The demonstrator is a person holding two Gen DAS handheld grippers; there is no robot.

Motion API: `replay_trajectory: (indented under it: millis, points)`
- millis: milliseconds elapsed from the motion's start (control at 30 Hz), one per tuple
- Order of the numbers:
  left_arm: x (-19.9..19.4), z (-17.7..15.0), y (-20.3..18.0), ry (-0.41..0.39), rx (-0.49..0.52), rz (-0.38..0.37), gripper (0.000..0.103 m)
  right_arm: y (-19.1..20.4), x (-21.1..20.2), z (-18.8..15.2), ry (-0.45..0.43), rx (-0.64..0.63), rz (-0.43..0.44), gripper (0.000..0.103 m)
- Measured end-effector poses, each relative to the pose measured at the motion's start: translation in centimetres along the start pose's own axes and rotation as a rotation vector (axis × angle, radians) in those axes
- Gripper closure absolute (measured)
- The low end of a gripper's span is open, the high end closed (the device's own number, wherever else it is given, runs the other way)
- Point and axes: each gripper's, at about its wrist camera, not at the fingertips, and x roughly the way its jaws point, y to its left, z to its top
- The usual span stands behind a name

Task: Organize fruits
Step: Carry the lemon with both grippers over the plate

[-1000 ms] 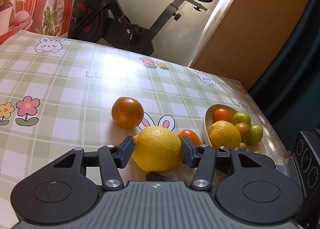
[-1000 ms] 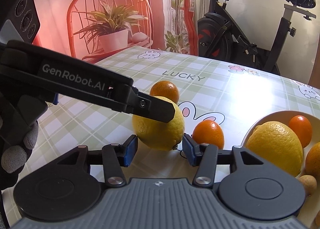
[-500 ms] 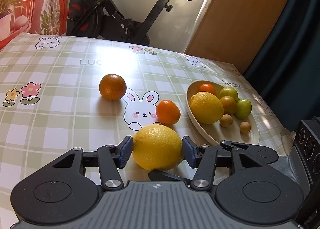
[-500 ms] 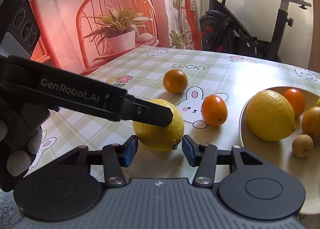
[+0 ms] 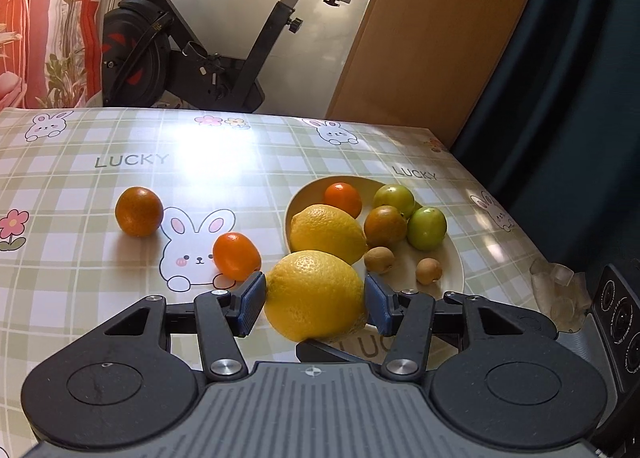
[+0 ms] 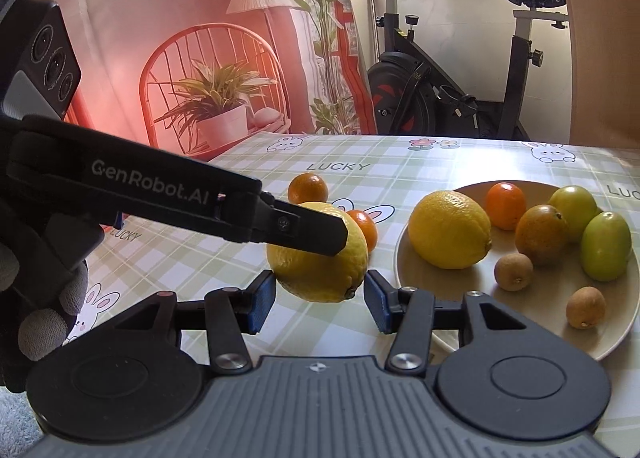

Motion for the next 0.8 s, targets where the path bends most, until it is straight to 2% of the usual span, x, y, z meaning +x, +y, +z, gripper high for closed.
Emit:
replay_trajectory:
  millis: [267,600,800]
  points:
    - [2.7,0.8,-2.8,0.030,0.045,-0.013,0.046,-2.8,-2.4,-0.5,-0.057,0.062,-0.073,0.052]
    - [5.1,1.7,-2.5,0.048,0.036,0.022,0.045,-5.0,-1.9,-0.5,-0.051,0.124,-0.092,0.051]
    - [5.8,2.3,-2.0,0.035,0.032,0.053,0.045,-5.3,-0.7,0.1,-0.044,0.110,-0.094,0.052]
